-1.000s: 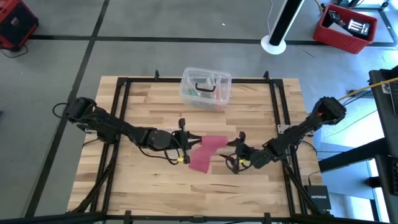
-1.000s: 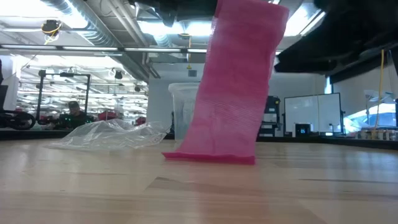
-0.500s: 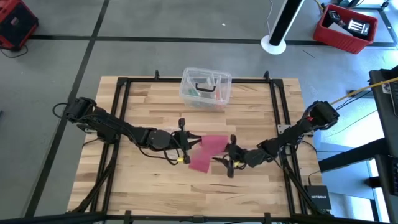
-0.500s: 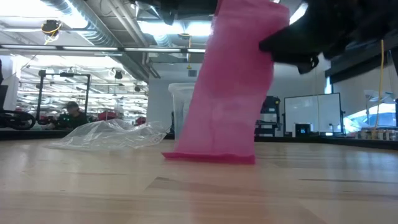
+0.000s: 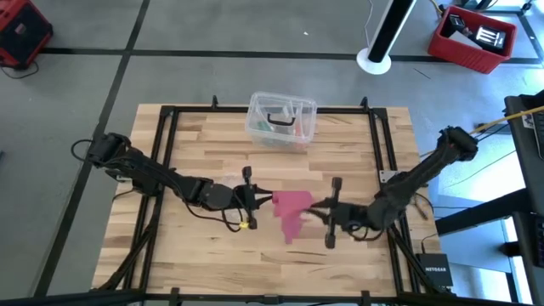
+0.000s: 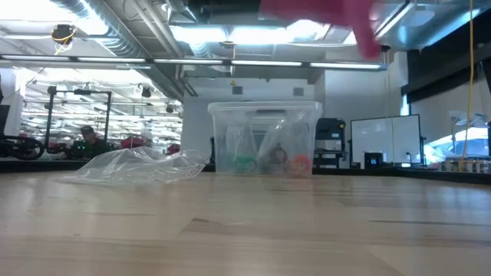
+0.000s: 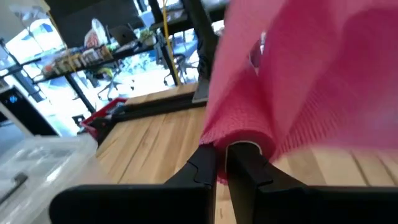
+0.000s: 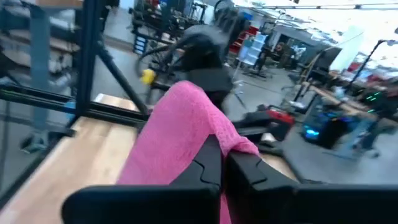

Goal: Roll bandage
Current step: Roll the pink bandage

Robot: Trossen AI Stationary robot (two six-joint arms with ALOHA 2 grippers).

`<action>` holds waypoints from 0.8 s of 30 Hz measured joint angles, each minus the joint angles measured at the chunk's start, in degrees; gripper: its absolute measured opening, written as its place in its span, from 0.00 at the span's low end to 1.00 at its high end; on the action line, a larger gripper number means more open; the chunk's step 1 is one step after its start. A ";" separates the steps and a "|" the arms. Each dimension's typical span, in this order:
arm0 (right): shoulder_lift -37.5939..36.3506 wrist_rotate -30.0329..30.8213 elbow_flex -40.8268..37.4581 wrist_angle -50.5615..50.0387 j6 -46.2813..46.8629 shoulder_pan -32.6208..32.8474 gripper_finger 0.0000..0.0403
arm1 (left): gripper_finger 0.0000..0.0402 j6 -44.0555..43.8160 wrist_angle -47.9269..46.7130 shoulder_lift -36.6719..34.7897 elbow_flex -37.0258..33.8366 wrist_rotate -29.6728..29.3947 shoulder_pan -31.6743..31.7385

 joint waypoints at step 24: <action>2.76 -19.71 8.12 -42.26 46.78 -2.01 0.38 | 0.03 3.47 -0.62 0.44 -0.58 -5.41 -1.17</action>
